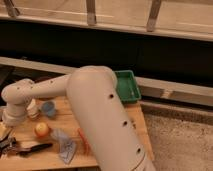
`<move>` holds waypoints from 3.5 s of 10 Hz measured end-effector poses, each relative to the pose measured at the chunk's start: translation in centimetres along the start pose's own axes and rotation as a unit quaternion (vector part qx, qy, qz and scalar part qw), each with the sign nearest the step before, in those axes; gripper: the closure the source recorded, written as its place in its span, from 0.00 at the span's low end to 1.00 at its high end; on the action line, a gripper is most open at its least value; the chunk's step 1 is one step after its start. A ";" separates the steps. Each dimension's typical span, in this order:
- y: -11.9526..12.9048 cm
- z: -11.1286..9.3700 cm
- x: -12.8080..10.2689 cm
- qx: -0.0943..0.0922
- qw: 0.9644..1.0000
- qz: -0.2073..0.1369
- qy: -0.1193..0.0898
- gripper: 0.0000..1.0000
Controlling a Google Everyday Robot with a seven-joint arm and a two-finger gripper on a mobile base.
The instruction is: Place brush in red bowl
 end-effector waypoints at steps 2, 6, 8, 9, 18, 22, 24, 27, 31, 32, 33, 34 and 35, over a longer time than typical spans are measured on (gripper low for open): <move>0.3 0.4 0.6 0.016 1.000 -0.005 0.005 0.35; 0.1 0.1 0.6 0.022 1.000 -0.003 0.003 0.35; 0.2 0.2 0.5 0.030 0.999 -0.006 0.011 0.35; 0.7 0.6 0.4 0.040 0.999 -0.011 0.025 0.35; 1.0 4.3 5.7 0.100 0.992 -0.001 0.077 0.35; 0.3 5.0 6.9 0.114 0.991 0.011 0.074 0.35; -0.5 5.2 7.0 0.113 0.992 0.013 0.058 0.35; -1.0 5.8 6.6 0.108 0.993 0.012 0.044 0.35; -1.3 7.6 5.8 0.098 0.994 0.010 0.041 0.35; -1.1 8.1 5.5 0.096 0.994 0.008 0.043 0.35; -0.5 8.7 5.2 0.093 0.994 0.006 0.048 0.36; -0.2 9.2 5.1 0.095 0.994 0.001 0.054 0.43; -0.4 9.0 5.1 0.096 0.994 0.001 0.054 0.52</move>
